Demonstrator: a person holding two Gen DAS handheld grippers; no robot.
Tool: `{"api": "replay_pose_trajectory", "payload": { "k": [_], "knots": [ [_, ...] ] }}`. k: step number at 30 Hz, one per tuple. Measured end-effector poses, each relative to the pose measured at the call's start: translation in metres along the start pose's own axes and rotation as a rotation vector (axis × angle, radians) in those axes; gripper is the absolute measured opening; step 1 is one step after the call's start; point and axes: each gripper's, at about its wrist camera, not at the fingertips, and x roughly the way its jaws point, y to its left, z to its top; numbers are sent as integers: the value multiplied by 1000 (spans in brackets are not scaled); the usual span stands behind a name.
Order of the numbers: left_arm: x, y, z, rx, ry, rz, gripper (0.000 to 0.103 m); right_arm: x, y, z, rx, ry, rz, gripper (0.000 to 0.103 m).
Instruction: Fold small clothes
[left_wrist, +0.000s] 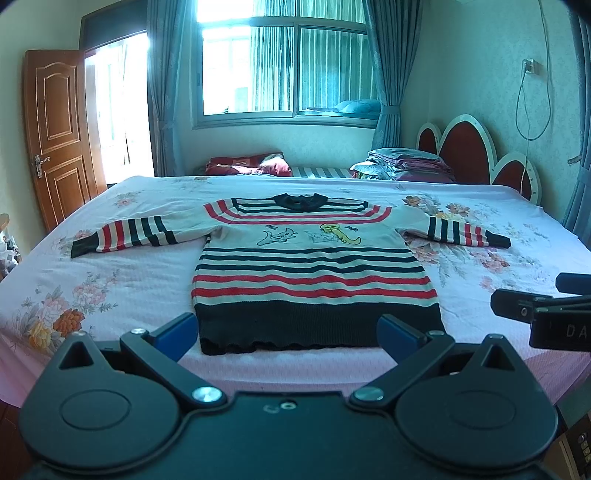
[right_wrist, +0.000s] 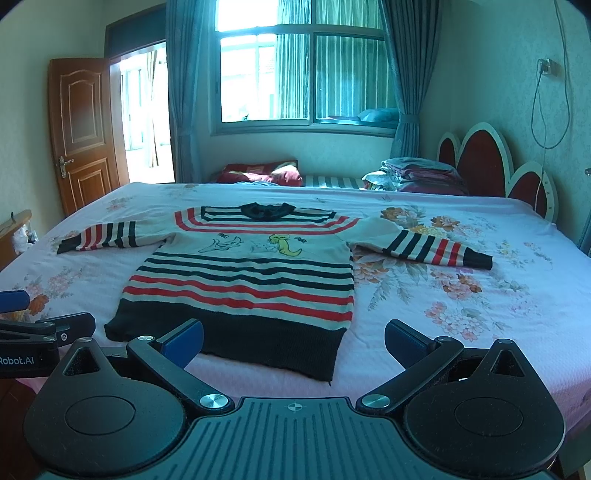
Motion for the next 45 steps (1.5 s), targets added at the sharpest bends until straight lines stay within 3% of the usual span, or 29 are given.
{"api": "replay_pose_trajectory", "payload": {
  "k": [21, 31, 45],
  "knots": [
    [14, 4, 2, -1, 5, -4, 103, 16, -3, 4, 13, 2, -15, 103],
    [60, 10, 30, 11, 9, -47, 103, 49, -10, 24, 43, -6, -57, 103],
    [149, 29, 74, 22, 27, -89, 103, 130, -22, 69, 97, -11, -144, 103]
  ]
}}
